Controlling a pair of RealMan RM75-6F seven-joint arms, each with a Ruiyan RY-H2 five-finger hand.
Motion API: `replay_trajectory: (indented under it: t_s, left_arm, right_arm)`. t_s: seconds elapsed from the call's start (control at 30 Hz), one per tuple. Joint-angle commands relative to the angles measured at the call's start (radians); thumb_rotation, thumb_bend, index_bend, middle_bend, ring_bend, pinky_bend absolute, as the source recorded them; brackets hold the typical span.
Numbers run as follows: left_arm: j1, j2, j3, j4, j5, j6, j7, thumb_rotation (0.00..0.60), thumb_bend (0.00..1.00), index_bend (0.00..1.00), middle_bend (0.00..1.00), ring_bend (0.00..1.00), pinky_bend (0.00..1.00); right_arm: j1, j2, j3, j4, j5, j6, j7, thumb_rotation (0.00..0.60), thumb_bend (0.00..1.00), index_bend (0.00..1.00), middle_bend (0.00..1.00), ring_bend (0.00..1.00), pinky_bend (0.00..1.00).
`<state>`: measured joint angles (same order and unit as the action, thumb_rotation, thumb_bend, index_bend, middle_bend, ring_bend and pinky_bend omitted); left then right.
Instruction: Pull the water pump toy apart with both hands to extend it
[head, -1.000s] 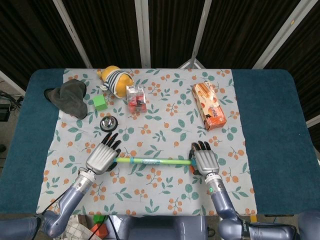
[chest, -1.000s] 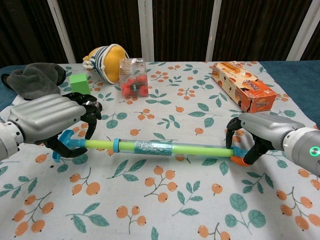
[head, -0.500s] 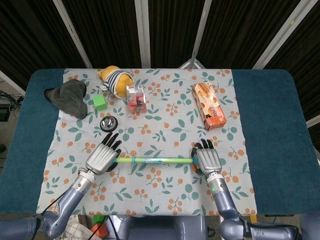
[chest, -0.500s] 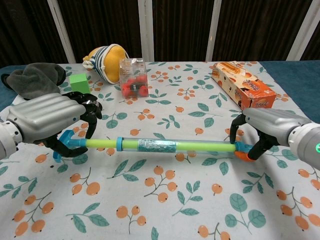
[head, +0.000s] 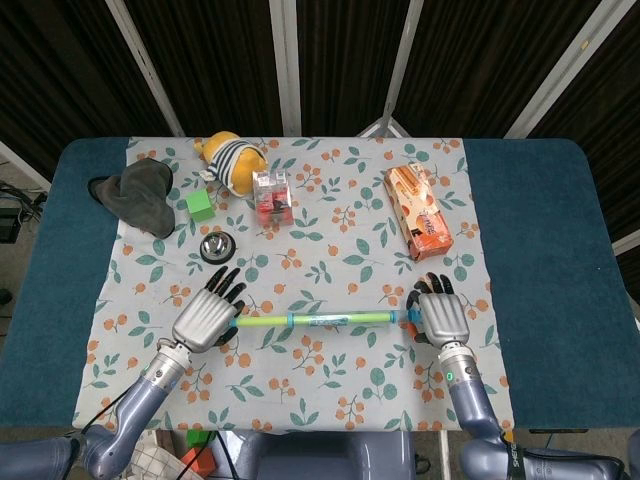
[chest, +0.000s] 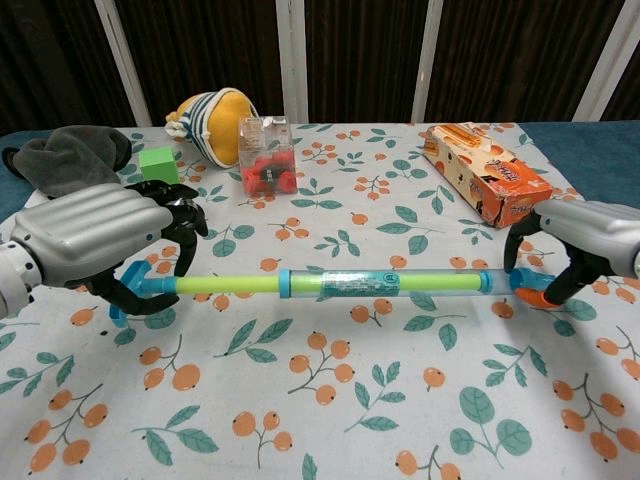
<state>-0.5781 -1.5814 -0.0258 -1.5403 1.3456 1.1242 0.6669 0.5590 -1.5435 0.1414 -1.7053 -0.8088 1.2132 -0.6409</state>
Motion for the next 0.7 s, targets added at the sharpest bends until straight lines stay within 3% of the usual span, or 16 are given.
replay_trajectory:
  t_s: [0.03,0.7]
  left_arm:
    - [0.001,0.001,0.002,-0.004,0.002,0.002,0.006,0.6,0.59,0.67,0.19,0.0,0.07]
    - [0.012,0.042,-0.002,-0.059,0.008,0.026,0.031,0.6,0.59,0.67,0.19,0.0,0.07]
  right_arm:
    - [-0.009,0.02,-0.002,-0.003,-0.001,0.002,0.011,0.6,0.4,0.74,0.25,0.0,0.0]
    - [-0.054,0.124,-0.008,0.007,0.003,0.0,0.07,0.6,0.4,0.75,0.25,0.0,0.0]
